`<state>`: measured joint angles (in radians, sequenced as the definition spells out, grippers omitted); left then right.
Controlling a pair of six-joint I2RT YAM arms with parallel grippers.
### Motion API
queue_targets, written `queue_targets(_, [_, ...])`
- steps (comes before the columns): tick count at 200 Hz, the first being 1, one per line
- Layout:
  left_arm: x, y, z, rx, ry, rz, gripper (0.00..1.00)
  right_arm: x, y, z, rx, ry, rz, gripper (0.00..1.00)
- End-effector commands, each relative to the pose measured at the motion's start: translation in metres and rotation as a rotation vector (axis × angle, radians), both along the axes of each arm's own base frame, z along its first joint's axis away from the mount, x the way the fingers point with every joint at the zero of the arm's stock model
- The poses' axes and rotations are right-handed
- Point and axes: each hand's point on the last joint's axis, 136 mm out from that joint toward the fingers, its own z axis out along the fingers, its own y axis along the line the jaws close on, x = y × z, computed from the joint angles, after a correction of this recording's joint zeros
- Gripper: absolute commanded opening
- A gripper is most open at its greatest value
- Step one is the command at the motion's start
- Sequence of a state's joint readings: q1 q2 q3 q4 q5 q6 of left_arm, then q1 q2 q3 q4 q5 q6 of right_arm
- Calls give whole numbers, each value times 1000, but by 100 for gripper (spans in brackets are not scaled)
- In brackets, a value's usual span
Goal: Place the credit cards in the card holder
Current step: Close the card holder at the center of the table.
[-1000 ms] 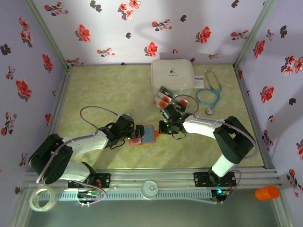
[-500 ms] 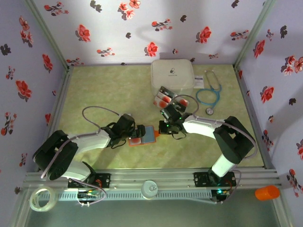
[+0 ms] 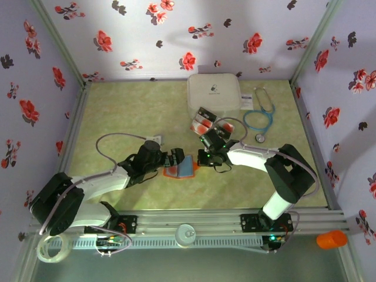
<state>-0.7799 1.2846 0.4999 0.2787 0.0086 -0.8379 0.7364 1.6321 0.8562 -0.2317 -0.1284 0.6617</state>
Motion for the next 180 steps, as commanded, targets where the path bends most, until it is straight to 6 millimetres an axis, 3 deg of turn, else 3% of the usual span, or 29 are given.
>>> queue_targets(1, [-3, -17, 15, -103, -16, -40, 100, 1, 3, -4, 2, 13, 3, 0])
queue_targets(59, [-9, -53, 16, -143, -10, -117, 100, 3, 5, -1, 9, 9, 1, 0])
queue_targets(117, [-11, -75, 18, -162, -8, -161, 100, 10, 8, 13, 47, -8, -9, 0])
queue_targets(155, [-11, -85, 15, -162, 1, -181, 100, 15, -7, 32, 55, -36, -43, 30])
queue_targets(180, [-12, -90, 8, -161, 18, -186, 100, 17, -34, 45, 30, -63, -91, 41])
